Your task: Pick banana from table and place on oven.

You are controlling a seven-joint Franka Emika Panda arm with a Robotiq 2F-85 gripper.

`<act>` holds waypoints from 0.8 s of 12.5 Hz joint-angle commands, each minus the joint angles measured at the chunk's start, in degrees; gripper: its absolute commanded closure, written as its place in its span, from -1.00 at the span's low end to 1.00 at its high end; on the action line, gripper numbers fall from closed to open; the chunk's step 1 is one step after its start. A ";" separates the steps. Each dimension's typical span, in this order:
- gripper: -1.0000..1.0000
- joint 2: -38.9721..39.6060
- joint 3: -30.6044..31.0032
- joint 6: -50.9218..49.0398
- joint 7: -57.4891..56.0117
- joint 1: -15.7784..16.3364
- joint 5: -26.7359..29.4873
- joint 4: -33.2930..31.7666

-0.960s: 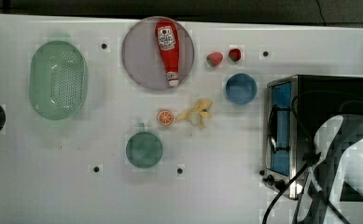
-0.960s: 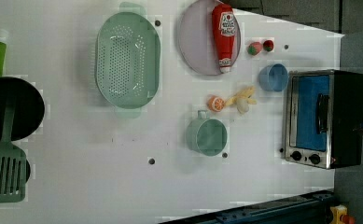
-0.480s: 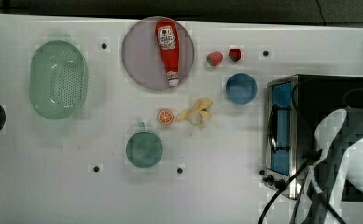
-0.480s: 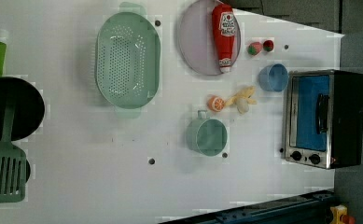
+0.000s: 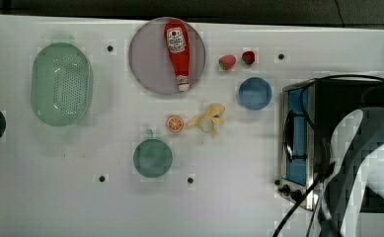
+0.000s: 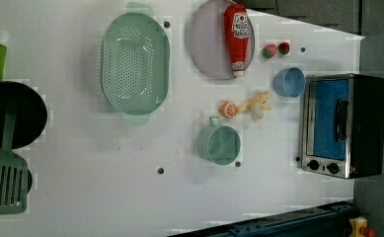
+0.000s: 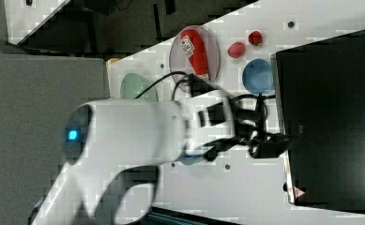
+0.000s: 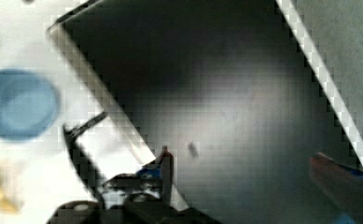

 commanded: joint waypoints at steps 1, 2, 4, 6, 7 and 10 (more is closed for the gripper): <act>-1.00 -7.14 1.58 -7.87 4.47 2.49 -2.64 7.49; -1.00 -8.81 2.73 -12.18 7.00 3.15 -3.60 8.71; -1.00 -12.06 6.73 -20.82 17.04 4.32 -3.75 9.36; -1.00 -14.49 12.67 -26.09 29.66 5.00 -3.74 9.32; -1.00 -15.35 15.88 -27.37 35.69 5.11 -3.74 9.26; -1.00 -17.03 23.41 -27.58 49.32 5.21 -3.21 9.21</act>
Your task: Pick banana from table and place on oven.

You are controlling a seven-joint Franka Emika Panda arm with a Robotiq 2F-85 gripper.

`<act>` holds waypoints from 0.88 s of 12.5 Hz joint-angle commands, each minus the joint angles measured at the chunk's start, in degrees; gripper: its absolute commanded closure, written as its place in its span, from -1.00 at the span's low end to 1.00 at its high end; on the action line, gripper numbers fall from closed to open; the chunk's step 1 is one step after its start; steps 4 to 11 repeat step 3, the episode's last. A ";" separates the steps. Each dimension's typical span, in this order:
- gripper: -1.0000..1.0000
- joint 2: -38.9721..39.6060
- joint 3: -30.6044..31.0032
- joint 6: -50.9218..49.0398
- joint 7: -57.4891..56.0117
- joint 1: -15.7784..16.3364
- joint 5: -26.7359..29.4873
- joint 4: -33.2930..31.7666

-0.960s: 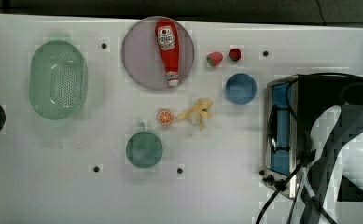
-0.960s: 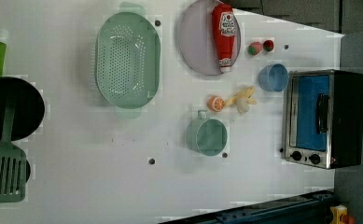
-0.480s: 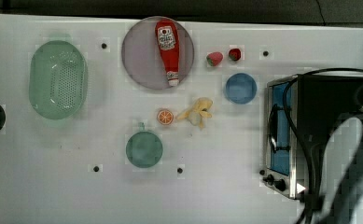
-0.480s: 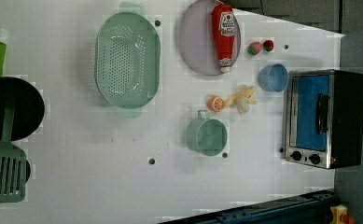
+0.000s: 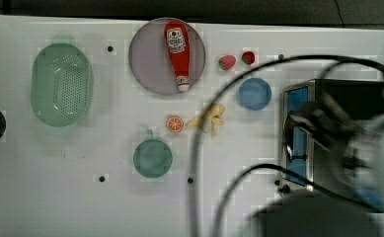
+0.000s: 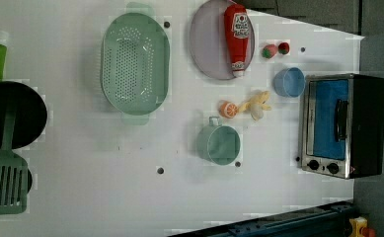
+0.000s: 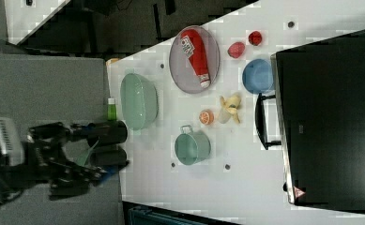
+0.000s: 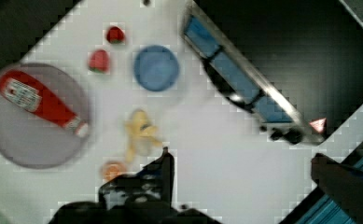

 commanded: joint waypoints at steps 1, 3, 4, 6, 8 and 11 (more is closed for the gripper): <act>-1.00 2.85 5.91 -1.45 19.60 1.40 -0.16 -2.05; -1.00 2.58 7.44 -1.52 24.93 1.40 0.79 -2.19; -1.00 2.58 7.44 -1.52 24.93 1.40 0.79 -2.19; -1.00 2.58 7.44 -1.52 24.93 1.40 0.79 -2.19; -1.00 2.58 7.44 -1.52 24.93 1.40 0.79 -2.19; -1.00 2.58 7.44 -1.52 24.93 1.40 0.79 -2.19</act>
